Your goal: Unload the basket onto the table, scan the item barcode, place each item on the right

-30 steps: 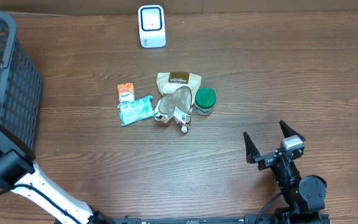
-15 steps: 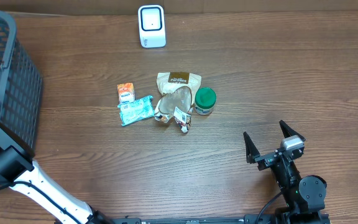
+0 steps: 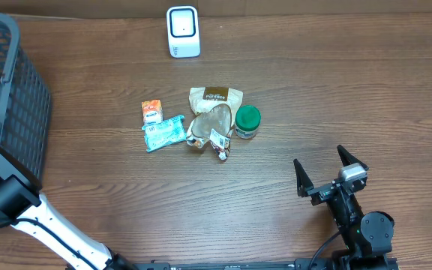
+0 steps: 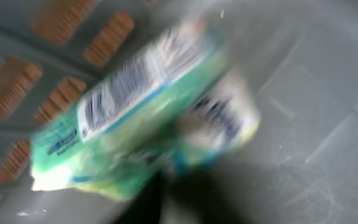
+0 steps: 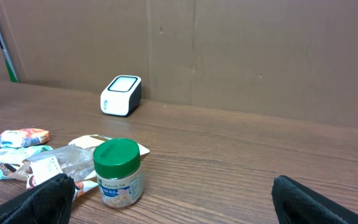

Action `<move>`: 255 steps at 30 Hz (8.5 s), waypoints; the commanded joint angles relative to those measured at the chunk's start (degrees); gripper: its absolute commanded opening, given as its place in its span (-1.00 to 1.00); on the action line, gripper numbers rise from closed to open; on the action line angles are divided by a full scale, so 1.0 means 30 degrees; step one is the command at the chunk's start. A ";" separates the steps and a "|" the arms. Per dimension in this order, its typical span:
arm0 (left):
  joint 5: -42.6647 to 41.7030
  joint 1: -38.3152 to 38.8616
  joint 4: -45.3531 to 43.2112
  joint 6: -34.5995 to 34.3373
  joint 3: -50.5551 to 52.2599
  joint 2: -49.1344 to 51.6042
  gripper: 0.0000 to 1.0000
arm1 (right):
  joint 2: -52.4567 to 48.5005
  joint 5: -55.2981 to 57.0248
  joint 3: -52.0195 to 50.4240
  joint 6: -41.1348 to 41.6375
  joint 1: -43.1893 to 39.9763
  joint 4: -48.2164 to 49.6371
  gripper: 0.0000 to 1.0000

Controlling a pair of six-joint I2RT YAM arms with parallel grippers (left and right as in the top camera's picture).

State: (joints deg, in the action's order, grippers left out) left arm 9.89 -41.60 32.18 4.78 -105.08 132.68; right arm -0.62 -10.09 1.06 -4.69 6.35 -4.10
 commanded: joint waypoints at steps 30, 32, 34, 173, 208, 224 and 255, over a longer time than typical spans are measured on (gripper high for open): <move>-0.0823 0.0182 -0.3031 0.2987 0.0117 -0.0583 0.15 | 0.0117 0.0036 -0.0197 0.0036 -0.0124 0.0102 1.00; -0.0882 0.0182 -0.3206 0.3147 0.0117 -0.0313 0.19 | 0.0117 0.0036 -0.0197 0.0044 -0.0124 0.0102 0.99; -0.0976 0.0182 -0.3402 0.3453 0.0117 -0.0066 0.22 | 0.0117 0.0044 -0.0197 0.0044 -0.0124 0.0102 1.00; -0.4430 1.7325 -0.3767 -0.8415 1.5613 -0.7898 -0.91 | 0.0117 0.0036 -0.0197 0.0044 -0.0124 0.0102 1.00; -0.3067 1.5446 1.2706 -0.5151 -0.1093 -1.2509 0.99 | -0.6579 -0.1829 0.8502 0.0546 -0.0124 -0.5071 1.00; -0.3381 1.5497 1.2721 -0.5042 -0.1086 -1.2488 0.99 | -2.6891 -0.1829 2.9507 0.0546 0.0022 -2.0954 1.00; -0.4590 1.1963 1.2830 -0.2295 -0.1384 -1.2488 0.99 | -3.5955 0.3424 2.9653 0.2222 0.3956 -1.8921 0.68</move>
State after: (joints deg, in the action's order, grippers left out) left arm -3.46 -5.74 70.74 -3.73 -107.94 96.09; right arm -106.52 -3.60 88.97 0.56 18.37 -60.88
